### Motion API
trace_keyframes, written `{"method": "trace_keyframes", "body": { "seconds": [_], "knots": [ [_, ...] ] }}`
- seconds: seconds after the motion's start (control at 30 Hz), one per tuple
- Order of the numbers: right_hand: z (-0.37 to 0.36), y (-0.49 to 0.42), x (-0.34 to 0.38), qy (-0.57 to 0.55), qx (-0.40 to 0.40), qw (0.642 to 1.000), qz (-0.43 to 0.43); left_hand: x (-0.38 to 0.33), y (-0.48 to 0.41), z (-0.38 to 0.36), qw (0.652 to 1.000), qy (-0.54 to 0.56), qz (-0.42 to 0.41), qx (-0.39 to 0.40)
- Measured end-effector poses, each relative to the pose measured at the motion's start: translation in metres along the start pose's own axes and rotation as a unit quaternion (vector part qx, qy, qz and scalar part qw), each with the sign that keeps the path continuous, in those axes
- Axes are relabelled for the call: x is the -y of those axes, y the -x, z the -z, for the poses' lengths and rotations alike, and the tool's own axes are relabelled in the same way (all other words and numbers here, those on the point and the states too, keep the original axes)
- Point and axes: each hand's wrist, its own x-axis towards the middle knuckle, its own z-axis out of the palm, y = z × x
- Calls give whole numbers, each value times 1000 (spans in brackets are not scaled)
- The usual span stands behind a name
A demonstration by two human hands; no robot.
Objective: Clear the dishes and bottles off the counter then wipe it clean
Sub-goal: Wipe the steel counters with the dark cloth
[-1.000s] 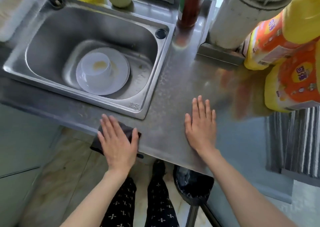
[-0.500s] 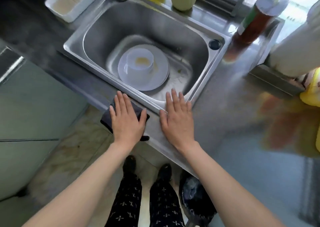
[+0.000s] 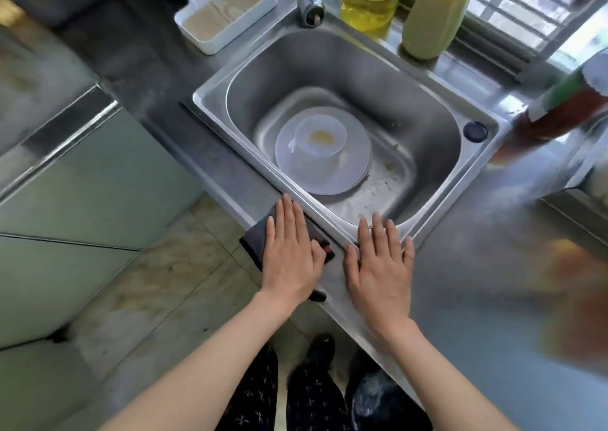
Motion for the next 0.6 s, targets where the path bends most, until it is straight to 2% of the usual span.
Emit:
{"method": "trace_keyframes", "body": {
  "seconds": [0.17, 0.33, 0.5, 0.6],
  "knots": [
    [-2, 0, 0, -3, -24, 1000, 4, 58, -49, 16, 997, -13, 71, -2],
    [-1, 0, 0, -3, -29, 1000, 1, 57, -46, 18, 999, -5, 38, 1],
    [-1, -2, 0, 12, -25, 1000, -4, 73, -39, 18, 997, -24, -73, 22],
    [-2, -2, 0, 20, -25, 999, -5, 95, -63, 23, 998, -27, -59, 14]
  ]
}}
